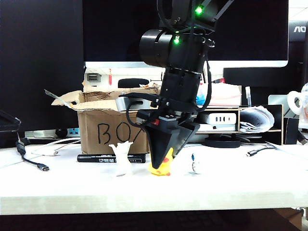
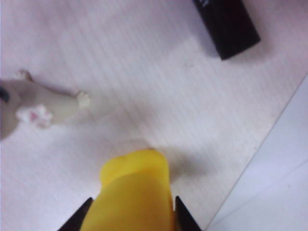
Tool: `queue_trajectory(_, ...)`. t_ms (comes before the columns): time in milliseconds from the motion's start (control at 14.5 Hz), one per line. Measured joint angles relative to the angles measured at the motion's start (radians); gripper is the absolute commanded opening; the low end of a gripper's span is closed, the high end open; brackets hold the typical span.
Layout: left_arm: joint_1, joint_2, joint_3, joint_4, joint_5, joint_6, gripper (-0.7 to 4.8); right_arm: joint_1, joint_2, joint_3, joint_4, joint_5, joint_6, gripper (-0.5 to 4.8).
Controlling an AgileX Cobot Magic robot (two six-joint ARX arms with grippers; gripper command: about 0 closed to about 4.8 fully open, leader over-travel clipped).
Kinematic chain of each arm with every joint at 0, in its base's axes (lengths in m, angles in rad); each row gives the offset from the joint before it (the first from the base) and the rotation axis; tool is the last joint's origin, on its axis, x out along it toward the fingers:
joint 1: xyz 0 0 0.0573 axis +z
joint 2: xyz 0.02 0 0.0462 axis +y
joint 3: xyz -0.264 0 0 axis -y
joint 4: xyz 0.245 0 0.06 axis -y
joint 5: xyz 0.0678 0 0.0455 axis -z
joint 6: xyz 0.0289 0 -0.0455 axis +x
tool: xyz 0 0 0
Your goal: Put the doll that is least similar in color compared to the others into the paper box.
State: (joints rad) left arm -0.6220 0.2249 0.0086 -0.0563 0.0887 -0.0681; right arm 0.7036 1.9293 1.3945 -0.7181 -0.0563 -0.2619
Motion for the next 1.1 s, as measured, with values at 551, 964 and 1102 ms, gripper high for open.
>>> queue_trajectory(551,0.000,0.000,0.000,0.000,0.000,0.000,-0.05,-0.004,-0.193,-0.001,-0.037,-0.026,0.022,1.44)
queue_trajectory(964,0.000,0.000,0.000,0.000,0.000,0.000,-0.05,-0.004,-0.287,0.001,0.373,-0.034,0.112,1.44)
queue_trajectory(1102,0.000,0.000,0.000,0.000,0.000,0.000,-0.05,-0.005,-0.246,0.002,0.552,-0.035,0.131,1.45)
